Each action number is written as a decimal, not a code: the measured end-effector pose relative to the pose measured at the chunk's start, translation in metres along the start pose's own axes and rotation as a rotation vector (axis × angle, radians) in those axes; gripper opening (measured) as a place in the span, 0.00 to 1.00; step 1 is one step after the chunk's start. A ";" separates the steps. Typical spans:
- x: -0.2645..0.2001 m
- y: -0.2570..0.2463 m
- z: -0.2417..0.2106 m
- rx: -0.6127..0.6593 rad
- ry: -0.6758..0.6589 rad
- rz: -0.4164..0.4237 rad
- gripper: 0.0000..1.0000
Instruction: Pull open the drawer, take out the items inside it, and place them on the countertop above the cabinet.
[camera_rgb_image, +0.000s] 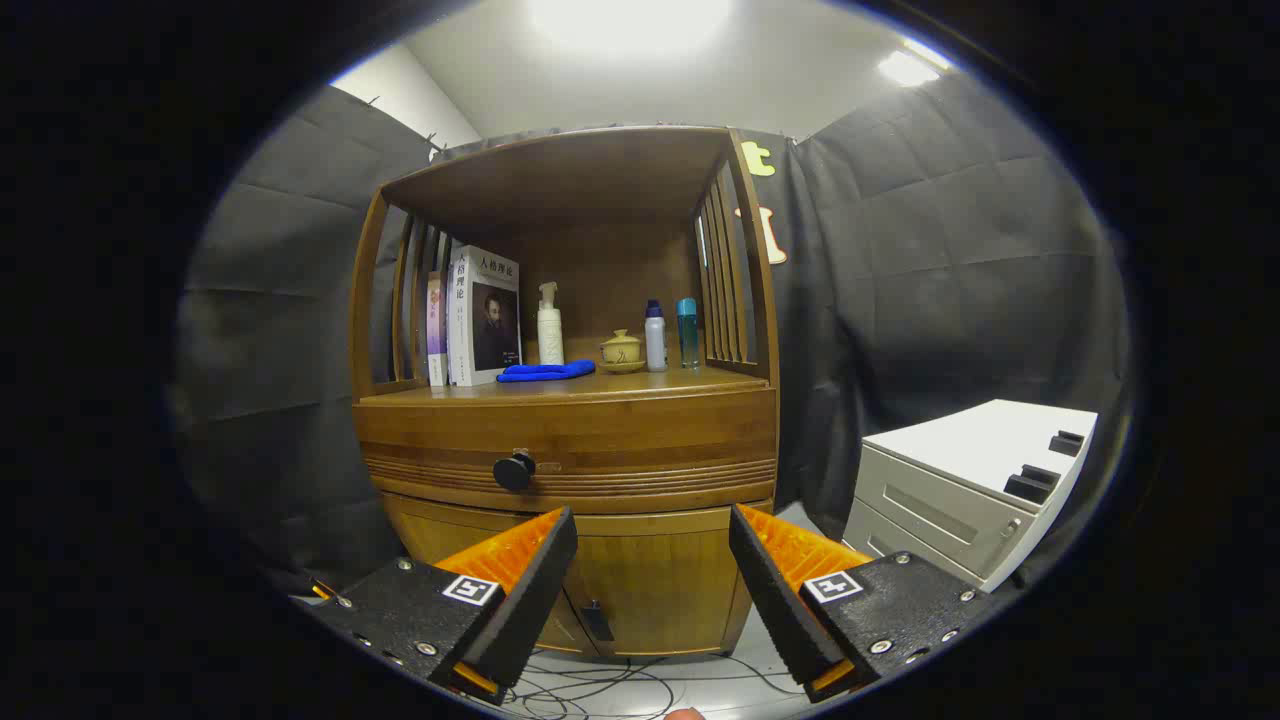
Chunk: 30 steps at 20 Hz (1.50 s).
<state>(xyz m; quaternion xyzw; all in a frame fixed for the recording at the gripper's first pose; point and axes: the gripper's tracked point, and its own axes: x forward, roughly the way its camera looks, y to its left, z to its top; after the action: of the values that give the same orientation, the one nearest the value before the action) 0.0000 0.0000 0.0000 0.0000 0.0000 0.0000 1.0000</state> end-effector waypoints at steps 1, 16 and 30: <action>0.000 0.000 -0.001 -0.001 0.007 0.000 0.95; 0.001 0.002 -0.012 0.027 0.040 0.001 0.95; 0.024 0.008 -0.011 0.086 0.066 0.068 0.95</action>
<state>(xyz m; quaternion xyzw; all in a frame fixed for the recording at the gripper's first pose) 0.0235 0.0080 -0.0114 0.0429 0.0329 0.0342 0.9980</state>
